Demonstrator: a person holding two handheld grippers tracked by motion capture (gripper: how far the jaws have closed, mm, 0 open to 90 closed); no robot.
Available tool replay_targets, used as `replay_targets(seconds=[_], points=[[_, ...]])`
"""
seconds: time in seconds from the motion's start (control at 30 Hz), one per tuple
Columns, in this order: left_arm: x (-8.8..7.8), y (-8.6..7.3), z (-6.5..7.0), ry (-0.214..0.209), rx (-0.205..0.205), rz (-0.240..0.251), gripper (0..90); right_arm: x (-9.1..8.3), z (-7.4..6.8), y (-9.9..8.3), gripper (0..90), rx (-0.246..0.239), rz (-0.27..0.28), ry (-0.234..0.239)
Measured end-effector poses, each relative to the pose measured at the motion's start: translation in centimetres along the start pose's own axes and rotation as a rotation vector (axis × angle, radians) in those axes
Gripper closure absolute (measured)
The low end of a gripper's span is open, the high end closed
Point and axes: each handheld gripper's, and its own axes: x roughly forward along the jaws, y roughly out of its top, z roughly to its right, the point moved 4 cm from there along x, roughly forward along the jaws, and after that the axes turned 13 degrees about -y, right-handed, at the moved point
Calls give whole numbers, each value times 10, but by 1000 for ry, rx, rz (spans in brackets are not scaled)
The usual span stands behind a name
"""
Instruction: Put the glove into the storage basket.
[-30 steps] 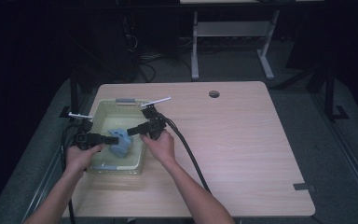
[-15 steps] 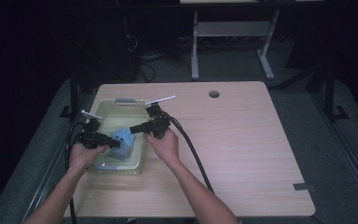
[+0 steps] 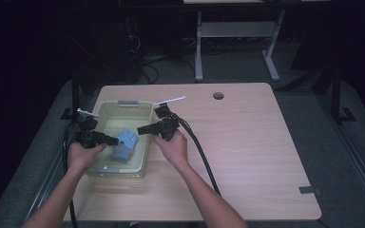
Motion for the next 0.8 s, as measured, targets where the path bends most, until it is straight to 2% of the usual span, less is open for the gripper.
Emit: replay_targets(seconds=[0.03, 0.07, 0.13, 0.2, 0.23, 0.37, 0.4, 0.43, 0.53, 0.57, 0.6, 0.63, 0.67, 0.7, 0.73, 0.77, 0.8], points=[[3, 0, 0, -2, -6, -8, 700, -2, 1, -1, 718, 6, -1, 2], [7, 0, 0, 14, 2, -36, 701, -3, 2, -1, 718, 0, 1, 1], [12, 0, 0, 13, 0, -51, 700, -4, 3, -2, 718, -4, 3, 0], [19, -1, -2, 28, -7, -97, 674, -6, 4, -3, 718, -4, 6, 0], [24, -2, -5, 45, -6, -146, 667, -8, 6, -4, 718, 0, 8, 0], [22, 1, -5, 48, -10, -154, 659, -14, 8, -5, 718, -2, 9, -1], [22, 1, -5, 48, -10, -154, 644, -15, 9, -5, 717, -4, 14, 0], [19, 3, -2, 39, -10, -129, 638, -16, 10, -5, 717, -7, 14, 0], [15, 5, 3, 20, -11, -105, 631, -18, 11, -6, 717, -5, 18, -6], [12, 8, 7, 11, 7, -86, 628, -21, 13, -7, 713, 0, 24, -7], [12, 8, 7, 11, 7, -86, 626, -21, 13, -7, 713, 0, 24, -7], [9, 10, 11, -5, 12, -51, 624, -23, 16, -8, 708, 1, 27, -8], [9, 10, 11, -5, 12, -51, 611, -25, 18, -9, 705, 1, 31, -9], [6, 10, 15, -22, 35, -36, 591, -27, 18, -10, 703, 14, 30, -10], [6, 10, 15, -22, 35, -36, 585, -27, 18, -10, 703, 14, 30, -10], [3, 10, 17, -25, 59, -16, 581, -31, 21, -13, 696, 24, 28, -11], [0, 10, 18, -33, 68, -17, 577, -33, 23, -13, 689, 17, 30, -16]])
